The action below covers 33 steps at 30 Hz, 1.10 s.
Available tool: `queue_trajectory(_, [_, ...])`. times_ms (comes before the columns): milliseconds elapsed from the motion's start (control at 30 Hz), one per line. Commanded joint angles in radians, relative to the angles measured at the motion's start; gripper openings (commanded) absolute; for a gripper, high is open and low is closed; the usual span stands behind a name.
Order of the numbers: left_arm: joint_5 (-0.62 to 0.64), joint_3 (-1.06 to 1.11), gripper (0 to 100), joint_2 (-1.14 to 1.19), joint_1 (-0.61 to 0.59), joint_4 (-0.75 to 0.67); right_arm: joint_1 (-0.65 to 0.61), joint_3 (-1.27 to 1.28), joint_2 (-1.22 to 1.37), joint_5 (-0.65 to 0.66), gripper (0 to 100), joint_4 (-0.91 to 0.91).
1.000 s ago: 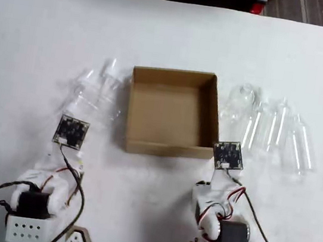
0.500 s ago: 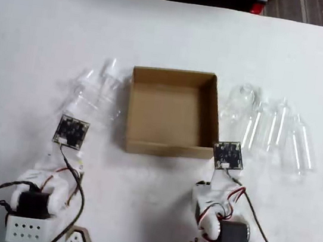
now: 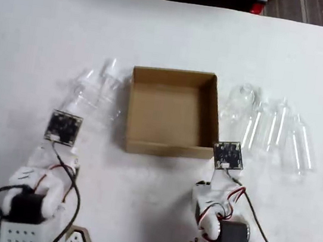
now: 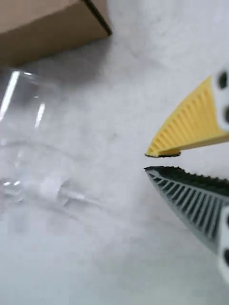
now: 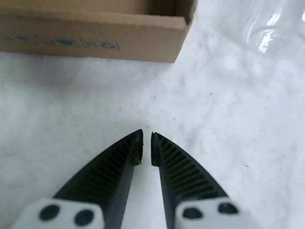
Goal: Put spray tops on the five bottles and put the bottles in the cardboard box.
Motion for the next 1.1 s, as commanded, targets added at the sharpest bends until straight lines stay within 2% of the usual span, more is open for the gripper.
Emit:
queue_trajectory(0, [0.012,-0.221,4,-0.008,-0.025,0.006,0.001,0.009,-0.005,0.008,1.5,0.007])
queue_trajectory(333, [0.014,-0.431,4,-0.008,-0.031,0.015,0.001,0.009,-0.005,0.008,1.5,0.007])
queue_trajectory(633, [0.005,-0.450,4,-0.008,-0.031,0.092,0.001,0.009,-0.005,0.008,1.5,0.007])
queue_trajectory(867, [0.018,-0.448,3,-0.008,-0.033,-0.037,0.001,0.009,-0.005,0.008,1.5,0.007])
queue_trajectory(1067, [0.132,-0.443,2,-0.004,-0.054,-0.155,0.001,0.009,-0.005,0.008,1.5,0.007])
